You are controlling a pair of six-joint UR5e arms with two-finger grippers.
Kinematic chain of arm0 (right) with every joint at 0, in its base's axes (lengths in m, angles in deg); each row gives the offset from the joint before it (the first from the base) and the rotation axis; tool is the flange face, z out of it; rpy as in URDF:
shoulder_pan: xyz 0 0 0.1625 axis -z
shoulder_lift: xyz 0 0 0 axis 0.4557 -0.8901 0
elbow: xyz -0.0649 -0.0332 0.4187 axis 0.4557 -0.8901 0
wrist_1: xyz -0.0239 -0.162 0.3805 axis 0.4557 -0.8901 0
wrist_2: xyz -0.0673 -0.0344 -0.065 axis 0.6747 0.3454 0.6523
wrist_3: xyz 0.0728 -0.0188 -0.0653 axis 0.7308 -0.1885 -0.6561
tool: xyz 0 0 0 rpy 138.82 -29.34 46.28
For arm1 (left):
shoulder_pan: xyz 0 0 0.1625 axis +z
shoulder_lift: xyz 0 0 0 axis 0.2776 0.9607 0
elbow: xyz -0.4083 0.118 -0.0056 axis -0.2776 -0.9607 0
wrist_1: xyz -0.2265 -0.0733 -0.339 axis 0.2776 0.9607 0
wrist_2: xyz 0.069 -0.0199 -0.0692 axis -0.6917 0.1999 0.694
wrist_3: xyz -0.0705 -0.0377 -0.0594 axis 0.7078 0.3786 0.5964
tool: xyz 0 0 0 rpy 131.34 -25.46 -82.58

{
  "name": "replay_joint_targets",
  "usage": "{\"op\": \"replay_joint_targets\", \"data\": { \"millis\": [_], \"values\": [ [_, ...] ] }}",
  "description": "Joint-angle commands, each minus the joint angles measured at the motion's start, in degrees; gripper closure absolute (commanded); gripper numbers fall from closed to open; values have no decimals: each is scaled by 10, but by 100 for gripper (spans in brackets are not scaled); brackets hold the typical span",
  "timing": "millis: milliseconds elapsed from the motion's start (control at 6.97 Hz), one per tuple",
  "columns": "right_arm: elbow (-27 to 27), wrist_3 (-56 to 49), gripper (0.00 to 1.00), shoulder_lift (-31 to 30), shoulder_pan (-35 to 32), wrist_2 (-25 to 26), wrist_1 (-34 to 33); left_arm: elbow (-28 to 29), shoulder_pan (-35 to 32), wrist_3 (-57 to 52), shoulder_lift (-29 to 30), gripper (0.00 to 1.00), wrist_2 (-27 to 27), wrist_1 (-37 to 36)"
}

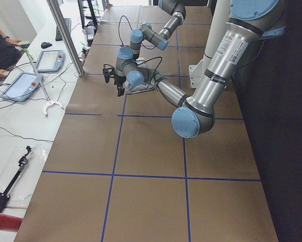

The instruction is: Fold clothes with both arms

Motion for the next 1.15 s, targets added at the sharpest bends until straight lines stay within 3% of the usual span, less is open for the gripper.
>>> {"op": "replay_joint_targets", "data": {
  "millis": [0,287,717,861,1004],
  "values": [
    [-73,-35,0,14,-11,26,59,-2,-1,0,0,0,1,0],
    [-139,-133,0,19,-53,81,119,-40,1,2,0,0,9,-51],
    [-150,-193,0,25,-93,105,121,-46,2,7,2,0,16,-54],
    [-146,-190,0,28,-99,82,124,-25,19,46,12,0,13,-42],
    [-134,-187,0,28,-123,1,129,9,68,85,37,0,6,-14]
  ]
}}
